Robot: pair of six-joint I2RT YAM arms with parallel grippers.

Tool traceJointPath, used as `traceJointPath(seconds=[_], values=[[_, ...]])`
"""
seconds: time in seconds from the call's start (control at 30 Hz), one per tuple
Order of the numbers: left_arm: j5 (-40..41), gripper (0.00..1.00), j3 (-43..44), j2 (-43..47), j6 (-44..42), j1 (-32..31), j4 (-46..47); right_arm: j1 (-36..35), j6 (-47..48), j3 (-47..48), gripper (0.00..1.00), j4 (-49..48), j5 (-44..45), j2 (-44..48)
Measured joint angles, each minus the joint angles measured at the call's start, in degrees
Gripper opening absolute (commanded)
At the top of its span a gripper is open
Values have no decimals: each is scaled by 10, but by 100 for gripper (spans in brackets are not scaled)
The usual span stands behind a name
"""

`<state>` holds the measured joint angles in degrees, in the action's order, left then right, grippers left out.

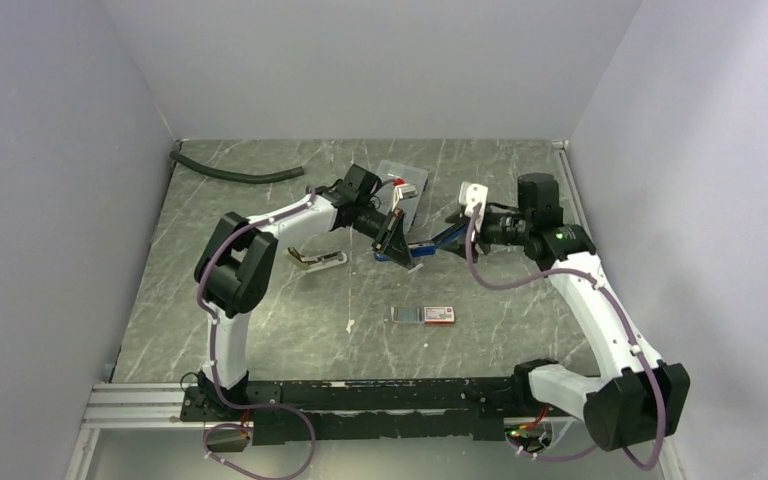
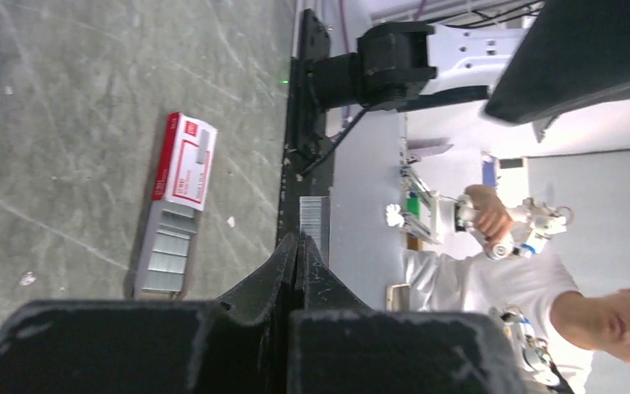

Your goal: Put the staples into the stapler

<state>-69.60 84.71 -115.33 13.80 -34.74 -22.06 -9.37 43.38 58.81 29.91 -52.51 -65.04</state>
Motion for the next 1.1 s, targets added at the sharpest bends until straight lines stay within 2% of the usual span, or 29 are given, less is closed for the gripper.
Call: traceJointPath(seconds=[0.2,0.37,0.73,1.1], values=[[-52,3,19,-5,25,2,5,-64,103,-24,58,58,32,23],[-76,3,54,-30,24,2,-14,-107,150,-49,51,83,55,27],[-93,3,73,-56,19,-8,-62,-156,175,-52,50,83,111,32],[-101,3,82,-58,13,-12,-80,-174,180,-52,38,81,135,19]])
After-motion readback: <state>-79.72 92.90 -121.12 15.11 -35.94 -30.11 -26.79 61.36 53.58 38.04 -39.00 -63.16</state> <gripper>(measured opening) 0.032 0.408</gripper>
